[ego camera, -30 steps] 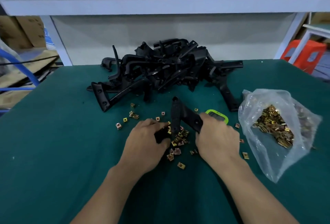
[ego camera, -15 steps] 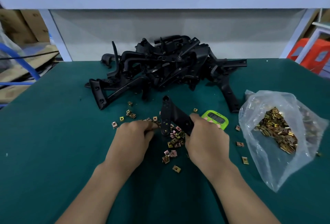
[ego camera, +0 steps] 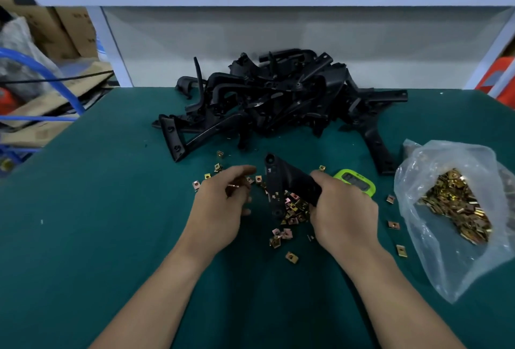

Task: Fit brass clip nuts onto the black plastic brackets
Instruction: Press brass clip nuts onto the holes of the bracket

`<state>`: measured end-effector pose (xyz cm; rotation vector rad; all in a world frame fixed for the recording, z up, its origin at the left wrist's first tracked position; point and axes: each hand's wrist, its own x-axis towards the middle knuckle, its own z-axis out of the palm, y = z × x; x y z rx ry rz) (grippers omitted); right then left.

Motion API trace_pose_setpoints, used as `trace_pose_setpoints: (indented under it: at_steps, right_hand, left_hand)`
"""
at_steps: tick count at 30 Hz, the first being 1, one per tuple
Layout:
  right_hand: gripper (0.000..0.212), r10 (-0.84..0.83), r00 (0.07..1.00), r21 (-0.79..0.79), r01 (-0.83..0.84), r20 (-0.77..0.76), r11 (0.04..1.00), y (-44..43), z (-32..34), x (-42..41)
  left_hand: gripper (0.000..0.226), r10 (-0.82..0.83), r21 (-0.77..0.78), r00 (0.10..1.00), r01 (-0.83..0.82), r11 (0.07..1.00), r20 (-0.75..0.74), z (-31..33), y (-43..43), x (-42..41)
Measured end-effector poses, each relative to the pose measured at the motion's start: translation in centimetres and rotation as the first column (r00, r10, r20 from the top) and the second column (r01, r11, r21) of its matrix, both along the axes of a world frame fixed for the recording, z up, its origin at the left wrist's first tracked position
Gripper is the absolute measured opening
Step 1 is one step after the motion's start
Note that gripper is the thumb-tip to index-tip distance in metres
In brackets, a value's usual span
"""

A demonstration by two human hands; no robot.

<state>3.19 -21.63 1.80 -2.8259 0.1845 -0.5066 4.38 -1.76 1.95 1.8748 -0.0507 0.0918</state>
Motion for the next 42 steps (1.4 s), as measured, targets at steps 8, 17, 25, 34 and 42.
trace_pose_setpoints:
  at_steps: [8,17,25,34,42]
  right_hand:
    - [0.036,-0.018,0.999,-0.092,0.02,0.029,0.996,-0.8,0.4,-0.3]
    - [0.044,-0.053,0.998,-0.182,0.047,-0.028,0.982,-1.0,0.7,-0.1]
    - [0.044,-0.04,0.998,-0.174,0.032,-0.041,0.984,-0.8,0.8,-0.3]
    - [0.038,-0.016,0.999,-0.154,0.012,-0.029,0.988,0.0,1.6,-1.4]
    - [0.033,0.003,1.0,-0.142,0.002,0.031,0.99,1.5,2.2,-1.7]
  left_hand:
    - [0.031,-0.161,-0.437,0.979,0.09,0.895,-0.127,0.5,-0.6,-0.4]
    - [0.017,-0.235,-0.494,0.961,0.134,0.859,-0.148,0.9,-0.6,-0.1]
    - [0.024,-0.225,-0.47,0.967,0.144,0.871,-0.12,1.3,-0.5,-0.2]
    - [0.013,-0.124,-0.599,0.965,-0.04,0.8,-0.23,1.7,-0.9,-0.8]
    - [0.026,0.135,-0.659,0.949,-0.295,0.691,-0.284,1.9,-2.1,-1.7]
